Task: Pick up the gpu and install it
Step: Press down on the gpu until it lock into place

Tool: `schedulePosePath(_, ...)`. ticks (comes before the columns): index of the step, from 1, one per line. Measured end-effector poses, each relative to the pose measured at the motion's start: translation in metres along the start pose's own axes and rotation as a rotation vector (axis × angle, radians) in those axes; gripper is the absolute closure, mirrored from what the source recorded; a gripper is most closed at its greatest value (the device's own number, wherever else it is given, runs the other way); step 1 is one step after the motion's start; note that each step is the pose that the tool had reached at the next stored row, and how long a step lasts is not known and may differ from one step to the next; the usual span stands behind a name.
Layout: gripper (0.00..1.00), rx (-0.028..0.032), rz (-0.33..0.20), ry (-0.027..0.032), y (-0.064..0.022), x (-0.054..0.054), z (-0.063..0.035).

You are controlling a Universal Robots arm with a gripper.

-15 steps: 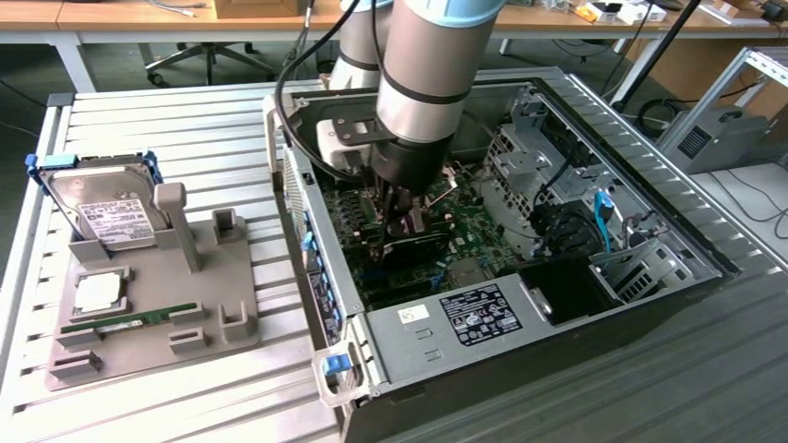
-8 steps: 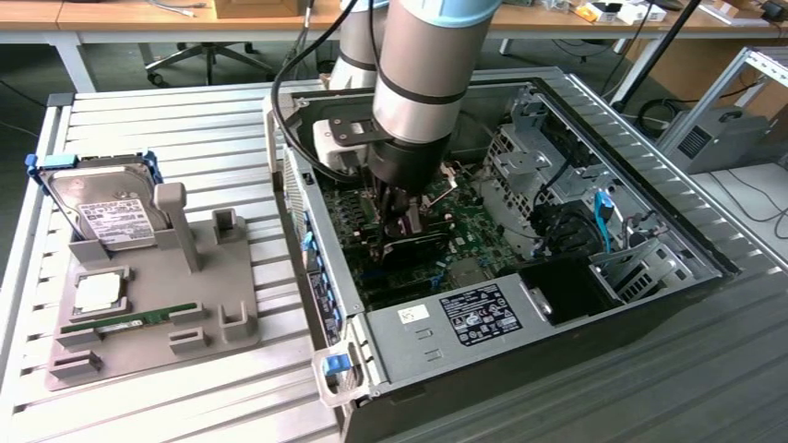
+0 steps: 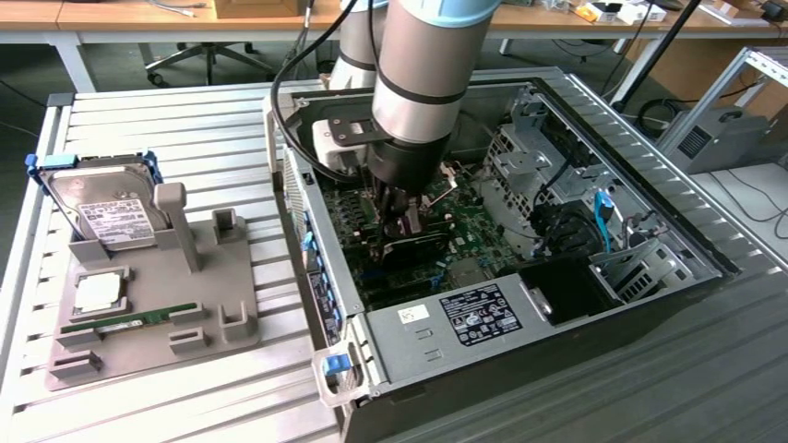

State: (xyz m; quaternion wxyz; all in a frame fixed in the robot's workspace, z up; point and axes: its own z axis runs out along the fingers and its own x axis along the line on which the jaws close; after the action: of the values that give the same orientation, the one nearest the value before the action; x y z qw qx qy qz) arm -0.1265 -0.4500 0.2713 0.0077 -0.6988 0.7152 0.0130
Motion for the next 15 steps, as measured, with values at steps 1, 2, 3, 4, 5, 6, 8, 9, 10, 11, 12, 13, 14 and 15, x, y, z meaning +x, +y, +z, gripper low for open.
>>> schedulePosePath(1,0.89,0.0,0.0,-0.0001,0.0001,0.0,0.0001)
schedulePosePath(2,0.89,0.0001,0.0,-0.0002,0.0001,0.0,0.0001)
schedulePosePath(3,0.89,0.0001,0.0,-0.0002,0.0001,0.0,0.0001)
schedulePosePath(4,0.89,0.0001,0.0,-0.0002,0.0001,0.0,0.0001)
schedulePosePath(5,0.89,0.0001,0.0,-0.0002,0.0001,0.0,0.0001)
schedulePosePath(6,0.89,0.0001,0.0,-0.0002,0.0001,0.0,0.0001)
schedulePosePath(8,0.89,0.0001,0.0,-0.0002,0.0001,0.0,0.0001)
schedulePosePath(9,0.89,0.0001,0.0,-0.0002,0.0002,0.0,0.0001)
schedulePosePath(10,0.89,0.0001,0.0,-0.0001,0.0003,0.0,0.0002)
schedulePosePath(11,0.89,0.0001,0.0,-0.0002,0.0005,0.0,0.0003)
schedulePosePath(12,0.89,0.0,0.0,-0.0001,0.0005,0.0,0.0003)
schedulePosePath(13,0.89,0.0001,0.0,-0.0001,0.0005,0.0,0.0003)
schedulePosePath(14,0.89,0.0001,0.0,-0.0002,0.0005,0.0,0.0003)
schedulePosePath(15,0.89,0.0,0.0,-0.0001,0.0005,0.0,0.0003)
